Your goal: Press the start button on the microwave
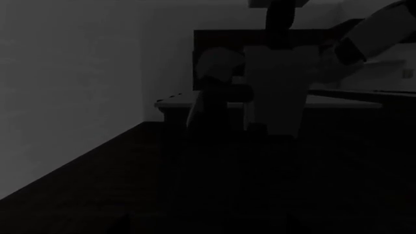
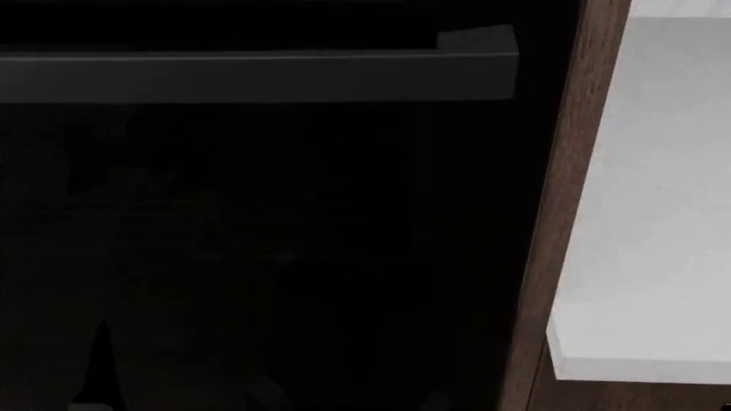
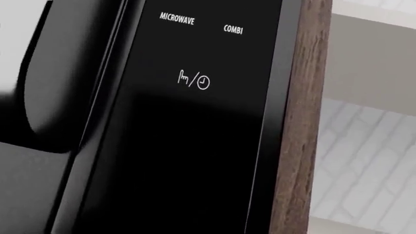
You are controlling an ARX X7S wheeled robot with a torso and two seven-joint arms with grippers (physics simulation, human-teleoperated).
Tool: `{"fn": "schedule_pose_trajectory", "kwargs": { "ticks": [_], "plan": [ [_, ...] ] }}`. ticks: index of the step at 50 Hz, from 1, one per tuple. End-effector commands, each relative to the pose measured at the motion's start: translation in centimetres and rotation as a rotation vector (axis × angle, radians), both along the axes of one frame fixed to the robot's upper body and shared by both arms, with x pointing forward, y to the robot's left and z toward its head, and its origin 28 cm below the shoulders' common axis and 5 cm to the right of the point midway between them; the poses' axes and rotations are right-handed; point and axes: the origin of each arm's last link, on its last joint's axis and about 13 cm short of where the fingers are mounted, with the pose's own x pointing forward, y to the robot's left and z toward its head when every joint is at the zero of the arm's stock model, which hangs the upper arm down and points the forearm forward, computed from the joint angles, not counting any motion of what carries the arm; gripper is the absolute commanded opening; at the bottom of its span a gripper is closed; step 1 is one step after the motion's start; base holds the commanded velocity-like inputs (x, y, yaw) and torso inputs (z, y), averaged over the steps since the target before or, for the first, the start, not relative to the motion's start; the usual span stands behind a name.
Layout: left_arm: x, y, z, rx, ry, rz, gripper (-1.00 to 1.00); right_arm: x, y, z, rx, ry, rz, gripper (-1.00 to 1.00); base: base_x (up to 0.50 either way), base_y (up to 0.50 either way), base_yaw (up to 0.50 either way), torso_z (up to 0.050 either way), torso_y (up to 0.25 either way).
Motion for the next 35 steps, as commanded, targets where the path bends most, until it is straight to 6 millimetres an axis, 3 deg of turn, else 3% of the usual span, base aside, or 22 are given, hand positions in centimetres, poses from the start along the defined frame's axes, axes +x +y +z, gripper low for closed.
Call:
{"fn": "schedule_pose_trajectory", "kwargs": {
  "ticks": [1,22,35],
  "plan": [
    [0.0,0.1,0.1,0.005,-0.015,0.010,1.00,0.7,0.3,0.1,0.001,0.006,0.033,-1.00,0.00,0.00,0.00,0.000,0.000],
    [0.0,0.1,0.0,-0.001,-0.014,0.004,1.00,2.0,0.4,0.1,0.003,0.041,0.040,-1.00,0.01,0.00,0.01,0.002,0.000],
    [-0.1,0.3,-0.1,0.000,-0.013,0.013,1.00,3.5,0.7,-1.1,0.023,0.107,0.065,-1.00,0.02,0.00,0.01,0.006,0.000]
  ]
}}
